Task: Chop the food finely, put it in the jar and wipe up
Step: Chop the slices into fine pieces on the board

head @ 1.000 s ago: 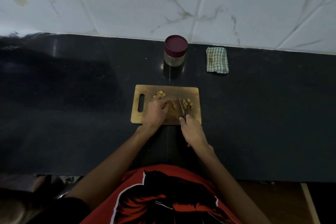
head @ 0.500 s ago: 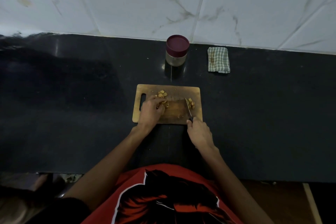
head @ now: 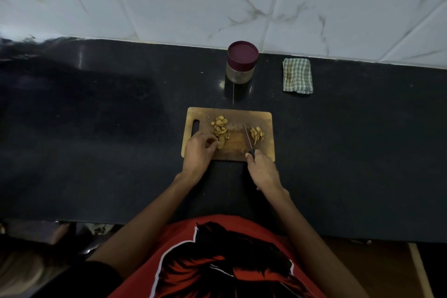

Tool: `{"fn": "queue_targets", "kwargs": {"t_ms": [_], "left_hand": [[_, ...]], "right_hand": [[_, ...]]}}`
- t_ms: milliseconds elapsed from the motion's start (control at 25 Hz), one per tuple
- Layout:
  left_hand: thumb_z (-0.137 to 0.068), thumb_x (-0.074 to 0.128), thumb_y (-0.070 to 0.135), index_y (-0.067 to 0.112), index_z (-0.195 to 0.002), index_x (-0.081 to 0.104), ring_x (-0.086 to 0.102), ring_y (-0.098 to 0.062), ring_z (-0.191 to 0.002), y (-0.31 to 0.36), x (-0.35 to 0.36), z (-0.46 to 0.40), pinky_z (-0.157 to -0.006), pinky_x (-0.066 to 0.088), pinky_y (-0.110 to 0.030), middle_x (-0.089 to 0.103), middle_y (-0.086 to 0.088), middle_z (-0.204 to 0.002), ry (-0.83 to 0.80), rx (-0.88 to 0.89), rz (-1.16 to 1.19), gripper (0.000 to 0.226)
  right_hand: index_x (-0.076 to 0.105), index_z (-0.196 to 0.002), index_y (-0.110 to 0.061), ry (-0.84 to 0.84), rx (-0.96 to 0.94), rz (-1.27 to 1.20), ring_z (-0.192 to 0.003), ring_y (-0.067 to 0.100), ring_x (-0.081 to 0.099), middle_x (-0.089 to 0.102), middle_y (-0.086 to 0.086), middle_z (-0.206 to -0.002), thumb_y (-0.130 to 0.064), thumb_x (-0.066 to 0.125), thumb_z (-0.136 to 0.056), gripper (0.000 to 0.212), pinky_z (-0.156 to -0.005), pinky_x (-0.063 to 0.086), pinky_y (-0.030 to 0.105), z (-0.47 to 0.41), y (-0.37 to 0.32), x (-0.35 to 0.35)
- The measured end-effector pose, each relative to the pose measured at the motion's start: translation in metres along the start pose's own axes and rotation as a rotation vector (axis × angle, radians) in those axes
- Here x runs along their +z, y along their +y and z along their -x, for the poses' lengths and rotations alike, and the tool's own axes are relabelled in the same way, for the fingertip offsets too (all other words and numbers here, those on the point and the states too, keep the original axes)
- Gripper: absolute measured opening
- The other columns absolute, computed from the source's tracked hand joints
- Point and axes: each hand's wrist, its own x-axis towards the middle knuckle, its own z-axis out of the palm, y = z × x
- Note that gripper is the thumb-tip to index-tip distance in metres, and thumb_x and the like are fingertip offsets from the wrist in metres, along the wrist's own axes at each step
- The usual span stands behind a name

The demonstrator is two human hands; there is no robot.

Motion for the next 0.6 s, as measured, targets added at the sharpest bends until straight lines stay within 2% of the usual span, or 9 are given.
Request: {"fn": "queue_targets", "kwargs": {"t_ms": [40, 160, 240, 440, 600], "left_hand": [[-0.085, 0.068, 0.02, 0.012, -0.099, 0.07, 0.056, -0.004, -0.082, 0.0, 0.003, 0.002, -0.074, 0.045, -0.012, 0.062, 0.002, -0.098, -0.012, 0.004, -0.018, 0.016], [-0.084, 0.069, 0.019, 0.009, -0.101, 0.07, 0.059, -0.012, -0.089, -0.001, 0.011, 0.003, -0.081, 0.052, -0.026, 0.065, -0.003, -0.099, -0.045, 0.002, -0.071, 0.019], [-0.084, 0.069, 0.019, 0.01, -0.099, 0.069, 0.059, -0.013, -0.088, 0.0, 0.013, 0.003, -0.081, 0.053, -0.03, 0.065, -0.004, -0.098, -0.046, -0.013, -0.091, 0.017], [-0.084, 0.068, 0.015, 0.012, -0.094, 0.067, 0.06, -0.008, -0.083, 0.005, 0.012, 0.003, -0.075, 0.054, -0.025, 0.066, 0.0, -0.092, -0.067, -0.011, -0.035, 0.01], [-0.09, 0.062, 0.016, 0.013, -0.106, 0.066, 0.06, -0.003, -0.075, 0.026, 0.016, -0.002, -0.054, 0.053, -0.016, 0.063, 0.005, -0.094, -0.122, -0.049, 0.038, 0.017]], "right_hand": [[0.051, -0.108, -0.012, 0.0, 0.003, -0.004, -0.093, 0.029, 0.063, 0.05, 0.0, -0.089, -0.037, 0.036, -0.105, 0.029, -0.08, 0.055, 0.052, 0.0, 0.0, 0.0], [0.051, -0.112, -0.012, -0.008, 0.023, -0.004, -0.094, 0.028, 0.063, 0.051, 0.001, -0.091, -0.038, 0.036, -0.105, 0.03, -0.081, 0.055, 0.051, -0.001, 0.0, 0.001], [0.05, -0.113, -0.013, -0.016, 0.033, -0.004, -0.094, 0.028, 0.064, 0.051, 0.001, -0.091, -0.039, 0.036, -0.105, 0.031, -0.081, 0.056, 0.05, -0.002, -0.001, 0.002], [0.05, -0.114, -0.012, -0.02, 0.035, -0.009, -0.09, 0.026, 0.065, 0.049, -0.001, -0.089, -0.038, 0.036, -0.105, 0.03, -0.078, 0.057, 0.048, -0.005, 0.001, 0.003], [0.05, -0.111, -0.013, -0.02, 0.041, -0.025, -0.091, 0.026, 0.065, 0.05, 0.0, -0.091, -0.038, 0.037, -0.104, 0.028, -0.079, 0.057, 0.048, -0.005, 0.001, 0.003]]}}
